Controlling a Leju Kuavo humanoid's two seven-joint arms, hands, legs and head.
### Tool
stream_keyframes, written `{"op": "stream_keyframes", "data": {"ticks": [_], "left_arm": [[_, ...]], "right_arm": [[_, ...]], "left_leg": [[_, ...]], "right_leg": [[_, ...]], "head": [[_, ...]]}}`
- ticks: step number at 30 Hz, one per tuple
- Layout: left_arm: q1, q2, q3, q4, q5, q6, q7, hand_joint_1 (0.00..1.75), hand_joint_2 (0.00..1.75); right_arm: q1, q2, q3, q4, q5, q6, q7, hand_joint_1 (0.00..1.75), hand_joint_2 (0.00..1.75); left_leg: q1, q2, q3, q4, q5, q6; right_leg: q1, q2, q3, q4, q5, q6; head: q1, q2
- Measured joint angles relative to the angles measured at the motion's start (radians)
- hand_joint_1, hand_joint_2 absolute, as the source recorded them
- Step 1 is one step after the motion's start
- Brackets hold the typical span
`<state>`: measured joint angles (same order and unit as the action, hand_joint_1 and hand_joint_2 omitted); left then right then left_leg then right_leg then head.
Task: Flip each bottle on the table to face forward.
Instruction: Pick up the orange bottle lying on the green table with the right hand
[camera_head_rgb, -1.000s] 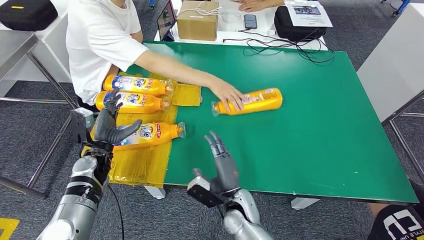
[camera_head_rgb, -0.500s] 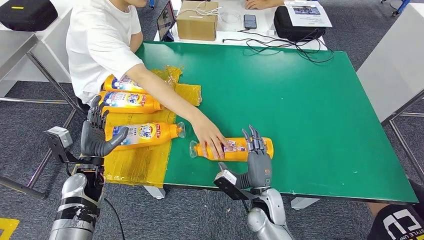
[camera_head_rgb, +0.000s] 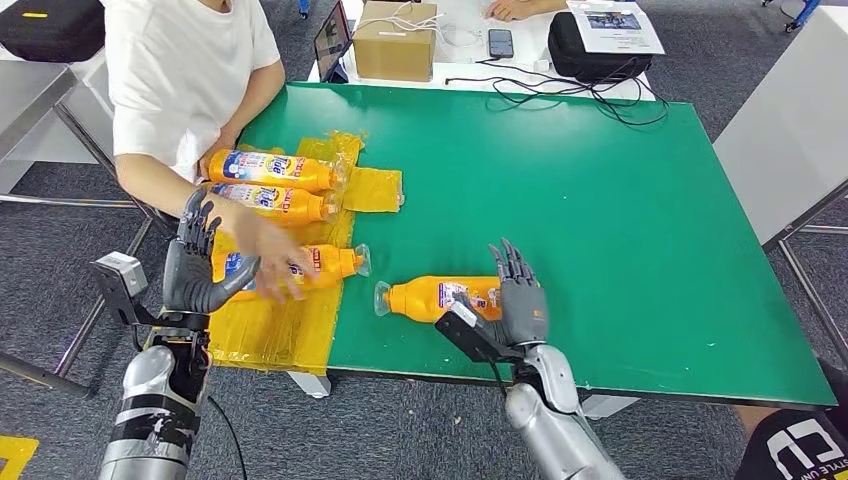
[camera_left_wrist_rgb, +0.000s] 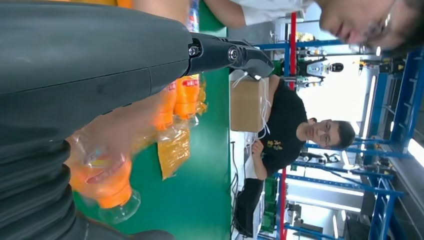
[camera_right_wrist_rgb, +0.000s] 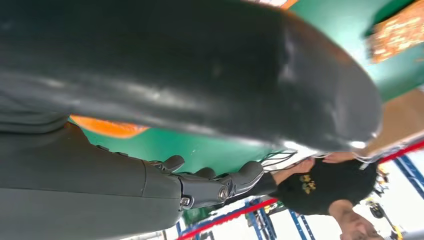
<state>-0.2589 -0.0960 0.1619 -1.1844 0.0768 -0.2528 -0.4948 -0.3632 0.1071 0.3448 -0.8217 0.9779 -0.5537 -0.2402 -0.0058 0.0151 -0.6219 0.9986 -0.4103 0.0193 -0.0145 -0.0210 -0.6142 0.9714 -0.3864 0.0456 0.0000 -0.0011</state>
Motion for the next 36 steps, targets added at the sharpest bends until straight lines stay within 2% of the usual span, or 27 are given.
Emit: {"op": "stream_keyframes", "data": {"ticks": [4,8,15,24,29,36], "left_arm": [[-0.014,-0.003,-0.005,0.001,-0.002,0.000,0.000,0.00,1.75],[-0.022,-0.004,-0.007,0.009,-0.002,0.000,0.000,0.00,1.75],[-0.024,-0.004,-0.007,0.017,-0.003,-0.004,0.000,0.00,1.75],[-0.025,-0.004,-0.006,0.017,-0.023,-0.009,-0.012,0.00,1.75],[-0.026,-0.004,-0.006,0.017,-0.032,-0.011,-0.018,0.00,1.75],[-0.028,-0.004,-0.006,0.017,-0.034,-0.012,-0.018,0.00,1.75]], "right_arm": [[-0.077,-0.015,-0.005,0.091,0.045,0.000,0.032,0.00,0.00],[-0.122,-0.018,-0.005,0.154,0.088,0.016,0.063,0.00,1.75],[-0.151,-0.018,-0.004,0.211,0.111,0.056,0.076,0.00,1.75],[-0.143,-0.018,-0.004,0.207,0.039,0.077,-0.026,0.00,1.75],[-0.129,-0.014,-0.003,0.170,0.010,0.074,-0.060,0.00,1.75],[-0.119,-0.011,0.012,0.132,-0.006,0.122,-0.082,0.00,1.75]], "left_leg": [[0.000,0.000,0.000,0.000,0.000,0.000],[0.000,0.000,0.000,0.000,0.000,0.000],[0.000,0.000,0.000,0.000,0.000,0.000],[0.000,0.000,0.000,0.000,0.000,0.000],[0.000,0.000,0.000,0.000,0.000,0.000],[0.000,0.000,0.000,0.000,0.000,0.000]], "right_leg": [[0.000,0.000,0.000,0.000,0.000,0.000],[0.000,0.000,0.000,0.000,0.000,0.000],[0.000,0.000,0.000,0.000,0.000,0.000],[0.000,0.000,0.000,0.000,0.000,0.000],[0.000,0.000,0.000,0.000,0.000,0.000],[0.000,0.000,0.000,0.000,0.000,0.000]], "head": [[0.000,0.000],[0.000,0.000],[0.000,0.000],[0.000,0.000],[0.000,0.000],[0.000,0.000]]}}
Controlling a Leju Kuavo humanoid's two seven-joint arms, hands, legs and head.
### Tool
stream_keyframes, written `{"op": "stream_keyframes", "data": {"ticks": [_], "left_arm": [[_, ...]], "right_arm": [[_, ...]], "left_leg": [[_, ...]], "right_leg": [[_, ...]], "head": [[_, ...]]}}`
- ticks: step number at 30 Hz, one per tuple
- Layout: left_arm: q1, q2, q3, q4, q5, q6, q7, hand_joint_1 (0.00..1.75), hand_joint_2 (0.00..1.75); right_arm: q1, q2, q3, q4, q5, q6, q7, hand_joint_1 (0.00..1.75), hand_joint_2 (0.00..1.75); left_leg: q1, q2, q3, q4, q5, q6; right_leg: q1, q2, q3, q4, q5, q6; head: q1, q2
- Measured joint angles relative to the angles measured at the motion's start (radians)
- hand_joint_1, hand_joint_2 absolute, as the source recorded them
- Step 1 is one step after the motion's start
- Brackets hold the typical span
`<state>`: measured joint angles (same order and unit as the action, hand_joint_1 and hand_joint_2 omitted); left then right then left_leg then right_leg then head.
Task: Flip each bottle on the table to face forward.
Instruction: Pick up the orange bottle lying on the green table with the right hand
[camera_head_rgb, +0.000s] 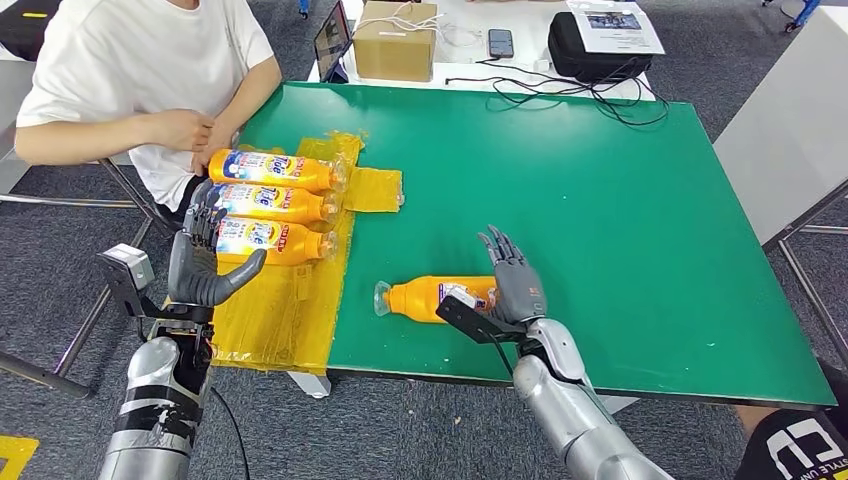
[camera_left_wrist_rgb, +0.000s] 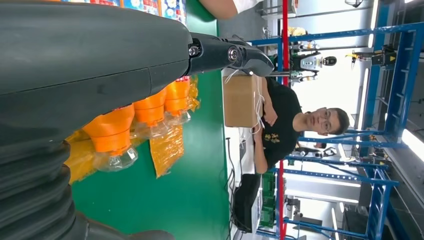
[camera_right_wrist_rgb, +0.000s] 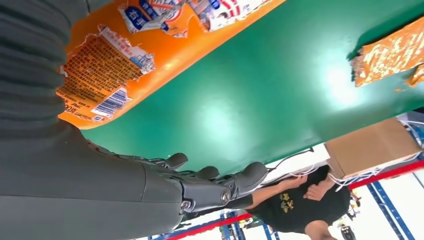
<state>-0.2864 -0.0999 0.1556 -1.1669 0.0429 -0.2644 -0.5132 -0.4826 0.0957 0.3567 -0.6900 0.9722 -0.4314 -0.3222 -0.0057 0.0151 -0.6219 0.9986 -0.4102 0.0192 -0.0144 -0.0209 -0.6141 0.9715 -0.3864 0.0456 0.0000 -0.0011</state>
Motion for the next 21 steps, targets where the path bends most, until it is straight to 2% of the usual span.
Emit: {"op": "stream_keyframes", "data": {"ticks": [5,7,14,21], "left_arm": [[0.002,0.000,0.002,-0.002,0.030,-0.030,0.018,0.00,1.75],[0.007,0.000,0.001,-0.008,0.037,-0.045,0.031,0.00,1.75],[0.036,-0.002,-0.019,-0.040,0.023,-0.038,0.051,0.00,1.75],[0.062,-0.002,-0.020,-0.075,0.018,-0.022,0.054,0.00,1.75]], "right_arm": [[-0.018,-0.010,0.060,0.023,0.058,0.186,0.077,0.00,1.75],[-0.034,-0.014,0.087,0.051,0.061,0.224,0.104,0.00,1.75],[-0.099,-0.027,0.157,0.125,0.068,0.277,0.177,0.00,1.75],[-0.120,-0.038,0.209,0.144,0.119,0.261,0.278,0.00,1.75]], "left_leg": [[0.000,0.000,0.000,0.000,0.000,0.000],[0.000,0.000,0.000,0.000,0.000,0.000],[0.000,0.000,0.003,0.000,0.000,0.000],[0.000,0.000,0.004,0.000,0.000,0.000]], "right_leg": [[0.000,0.000,0.000,0.000,0.000,0.000],[0.000,0.000,0.001,0.000,0.000,0.000],[0.000,0.000,0.003,0.000,0.000,0.000],[0.000,0.000,0.004,0.000,0.000,0.000]], "head": [[0.000,0.000],[0.000,0.000],[0.000,0.000],[0.000,0.000]]}}
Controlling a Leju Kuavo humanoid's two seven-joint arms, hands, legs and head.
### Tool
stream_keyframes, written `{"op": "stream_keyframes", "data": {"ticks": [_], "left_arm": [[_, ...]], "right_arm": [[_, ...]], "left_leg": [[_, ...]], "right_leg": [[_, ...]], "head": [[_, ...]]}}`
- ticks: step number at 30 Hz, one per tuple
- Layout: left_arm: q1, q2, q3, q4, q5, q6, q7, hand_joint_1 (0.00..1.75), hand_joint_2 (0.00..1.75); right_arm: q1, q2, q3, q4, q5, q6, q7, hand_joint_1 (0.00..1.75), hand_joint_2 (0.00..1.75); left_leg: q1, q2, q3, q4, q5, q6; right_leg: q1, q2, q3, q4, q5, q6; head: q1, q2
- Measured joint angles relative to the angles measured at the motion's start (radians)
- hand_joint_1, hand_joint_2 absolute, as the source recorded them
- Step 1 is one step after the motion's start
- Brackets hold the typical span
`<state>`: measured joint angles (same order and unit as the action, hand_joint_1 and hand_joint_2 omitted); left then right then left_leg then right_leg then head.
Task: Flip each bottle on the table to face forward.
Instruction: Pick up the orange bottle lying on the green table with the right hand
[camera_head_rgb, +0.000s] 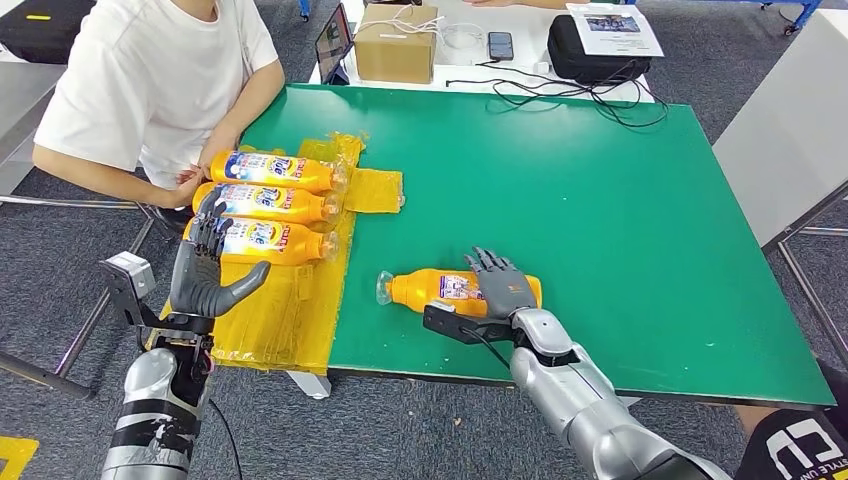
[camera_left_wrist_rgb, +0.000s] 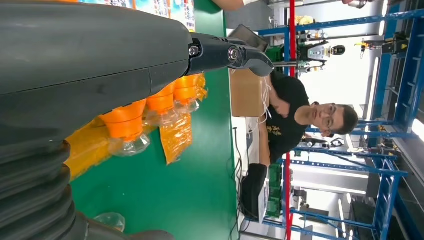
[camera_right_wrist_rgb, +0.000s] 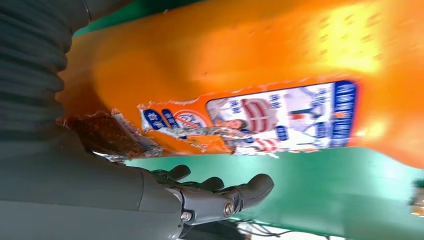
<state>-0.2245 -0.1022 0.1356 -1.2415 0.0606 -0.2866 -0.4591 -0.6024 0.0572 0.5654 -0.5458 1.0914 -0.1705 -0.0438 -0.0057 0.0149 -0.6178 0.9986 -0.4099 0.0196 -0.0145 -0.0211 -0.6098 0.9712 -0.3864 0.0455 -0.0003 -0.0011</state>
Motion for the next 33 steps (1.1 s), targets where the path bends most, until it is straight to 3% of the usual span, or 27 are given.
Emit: {"op": "stream_keyframes", "data": {"ticks": [6,7,10,11,23,33], "left_arm": [[0.028,-0.002,0.001,-0.031,-0.006,0.000,0.004,0.00,1.75],[0.033,-0.003,0.001,-0.036,-0.007,0.000,0.004,0.00,1.75],[0.044,-0.006,0.001,-0.047,-0.010,0.000,0.006,0.00,1.75],[0.046,-0.007,0.001,-0.049,-0.011,0.000,0.006,0.00,1.75],[0.041,-0.008,0.003,-0.044,-0.019,0.002,0.006,0.00,1.75],[-0.014,-0.005,-0.004,0.023,-0.004,-0.009,-0.017,0.00,1.75]], "right_arm": [[-0.013,-0.005,0.034,0.007,0.045,0.011,0.073,0.01,1.75],[-0.016,-0.006,0.039,0.010,0.053,0.016,0.085,0.37,1.75],[-0.024,-0.007,0.052,0.017,0.068,0.039,0.104,1.67,1.75],[-0.027,-0.007,0.056,0.020,0.069,0.050,0.104,1.75,1.75],[-0.086,-0.030,0.068,0.094,0.021,0.170,0.058,1.75,1.75],[-0.117,-0.061,0.046,0.124,-0.144,0.287,-0.202,1.75,1.75]], "left_leg": [[0.000,0.000,0.000,0.000,0.000,0.000],[0.000,0.000,0.001,0.000,0.000,0.000],[0.000,0.000,0.001,0.000,0.000,0.000],[0.000,0.000,0.002,0.000,0.000,0.000],[0.000,-0.001,0.005,0.000,0.001,0.001],[0.000,0.000,0.009,0.000,0.001,0.002]], "right_leg": [[0.000,0.000,0.000,0.000,0.000,0.000],[0.000,0.000,0.000,0.000,0.000,0.000],[0.000,0.000,0.001,0.000,0.000,0.000],[0.000,0.000,0.001,0.000,0.000,0.000],[-0.001,-0.001,0.005,-0.001,0.000,0.000],[0.000,0.000,0.008,-0.001,0.000,0.000]], "head": [[0.000,0.000],[0.000,0.000],[0.000,0.000],[0.000,0.000],[0.000,0.000],[0.000,0.000]]}}
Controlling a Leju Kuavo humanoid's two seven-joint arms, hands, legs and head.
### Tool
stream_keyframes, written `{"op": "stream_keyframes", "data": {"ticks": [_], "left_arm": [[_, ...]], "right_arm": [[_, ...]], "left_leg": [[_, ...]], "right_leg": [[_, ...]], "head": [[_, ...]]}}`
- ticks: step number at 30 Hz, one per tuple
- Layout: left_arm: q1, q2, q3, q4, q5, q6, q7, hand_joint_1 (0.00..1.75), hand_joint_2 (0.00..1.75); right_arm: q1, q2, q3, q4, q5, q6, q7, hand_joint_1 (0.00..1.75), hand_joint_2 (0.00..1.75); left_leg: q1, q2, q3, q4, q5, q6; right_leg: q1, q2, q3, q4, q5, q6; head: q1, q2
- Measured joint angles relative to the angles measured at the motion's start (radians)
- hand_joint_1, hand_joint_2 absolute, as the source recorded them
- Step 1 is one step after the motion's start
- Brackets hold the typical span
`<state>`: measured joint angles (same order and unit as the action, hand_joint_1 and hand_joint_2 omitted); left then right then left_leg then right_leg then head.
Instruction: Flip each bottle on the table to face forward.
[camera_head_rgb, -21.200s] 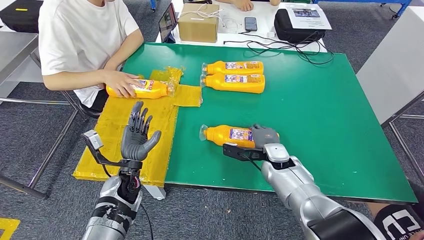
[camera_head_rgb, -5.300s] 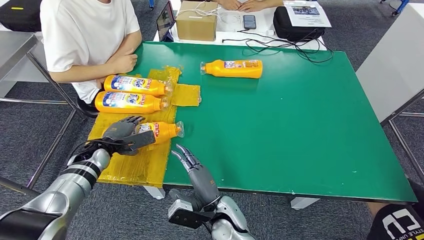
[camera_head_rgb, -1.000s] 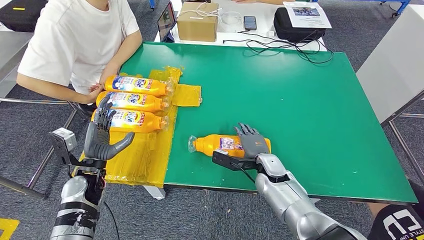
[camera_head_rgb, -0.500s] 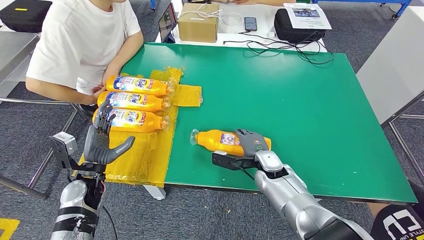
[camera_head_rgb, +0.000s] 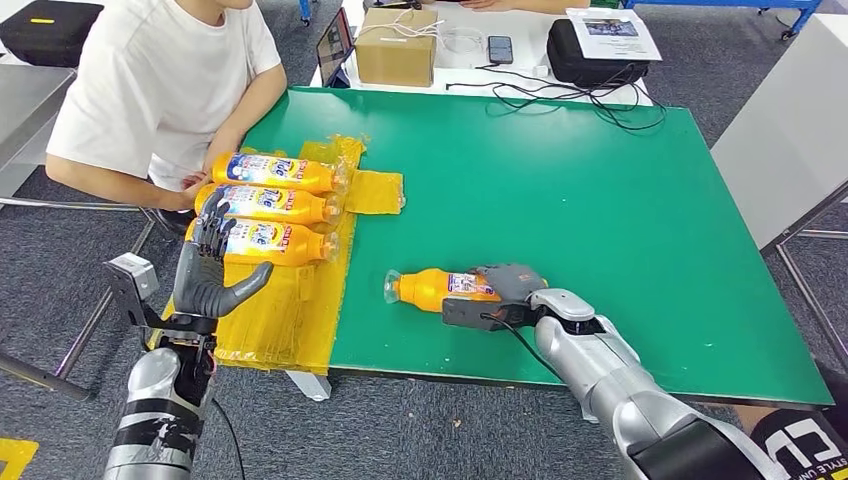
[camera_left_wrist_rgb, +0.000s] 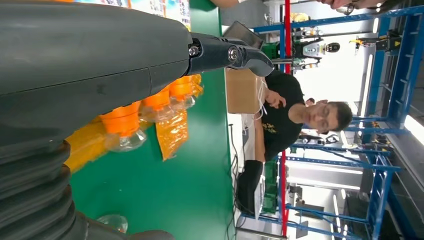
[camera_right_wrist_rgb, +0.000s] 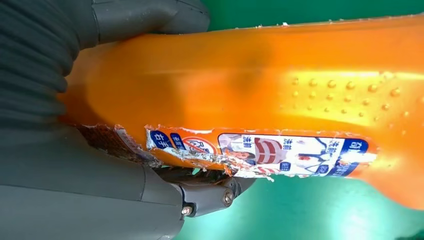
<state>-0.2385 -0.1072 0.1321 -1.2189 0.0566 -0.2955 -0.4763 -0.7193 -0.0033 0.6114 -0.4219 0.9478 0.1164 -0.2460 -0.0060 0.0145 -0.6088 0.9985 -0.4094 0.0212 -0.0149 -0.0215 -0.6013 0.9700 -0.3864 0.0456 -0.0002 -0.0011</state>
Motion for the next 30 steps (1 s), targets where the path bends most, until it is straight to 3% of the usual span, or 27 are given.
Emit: {"op": "stream_keyframes", "data": {"ticks": [4,7,10,18,21,24,27,30], "left_arm": [[-0.016,0.005,-0.010,0.026,-0.002,0.024,-0.001,0.00,1.75],[-0.023,0.006,-0.027,0.050,-0.063,0.170,0.038,0.00,1.75],[-0.023,-0.009,-0.058,0.080,-0.121,0.303,0.079,0.00,1.75],[0.042,-0.082,-0.108,0.109,-0.048,0.370,0.025,0.00,1.75],[0.070,-0.101,-0.122,0.086,-0.007,0.327,0.037,0.00,1.75],[0.111,-0.106,-0.174,0.058,-0.076,0.298,-0.001,0.00,1.75],[0.150,-0.112,-0.235,0.024,-0.199,0.358,-0.076,0.00,1.75],[0.177,-0.122,-0.286,-0.010,-0.196,0.324,-0.077,0.00,1.75]], "right_arm": [[0.017,-0.004,-0.034,-0.004,-0.119,-0.038,-0.131,1.75,1.75],[0.083,0.006,-0.079,-0.062,-0.242,-0.123,-0.223,1.75,1.75],[0.186,0.035,-0.127,-0.200,-0.337,-0.193,-0.235,1.75,1.75],[0.365,0.080,-0.210,-0.510,-0.433,-0.272,-0.232,1.75,1.75],[0.402,0.086,-0.226,-0.570,-0.435,-0.298,-0.249,1.75,1.75],[0.429,0.096,-0.237,-0.619,-0.449,-0.311,-0.264,1.75,1.75],[0.439,0.101,-0.238,-0.642,-0.444,-0.281,-0.259,1.75,1.75],[0.440,0.106,-0.226,-0.642,-0.414,-0.254,-0.252,1.75,1.75]], "left_leg": [[0.001,0.000,0.002,0.000,-0.001,-0.001],[0.001,0.003,0.005,0.000,-0.003,-0.002],[0.001,0.005,0.004,0.000,-0.004,-0.003],[0.000,0.003,-0.007,0.000,-0.002,-0.002],[0.000,0.002,-0.009,0.000,-0.002,-0.001],[0.000,0.001,-0.010,0.000,-0.003,-0.001],[0.000,0.001,-0.011,0.000,-0.004,-0.001],[0.000,0.000,-0.011,0.000,-0.004,0.000]], "right_leg": [[0.001,0.000,0.003,0.000,0.000,0.000],[0.001,0.002,0.004,0.000,0.000,0.000],[0.001,0.003,0.003,0.000,0.000,0.000],[0.001,0.002,-0.006,0.000,0.000,0.000],[0.000,0.001,-0.007,0.000,0.000,0.000],[0.000,0.001,-0.009,0.000,-0.001,0.000],[0.000,0.001,-0.010,0.000,-0.001,0.000],[0.000,0.001,-0.010,0.000,-0.001,0.000]], "head": [[0.000,0.000],[0.000,0.000],[0.000,0.000],[0.000,0.000],[0.000,0.000],[0.000,0.000],[0.000,0.000],[0.000,0.000]]}}
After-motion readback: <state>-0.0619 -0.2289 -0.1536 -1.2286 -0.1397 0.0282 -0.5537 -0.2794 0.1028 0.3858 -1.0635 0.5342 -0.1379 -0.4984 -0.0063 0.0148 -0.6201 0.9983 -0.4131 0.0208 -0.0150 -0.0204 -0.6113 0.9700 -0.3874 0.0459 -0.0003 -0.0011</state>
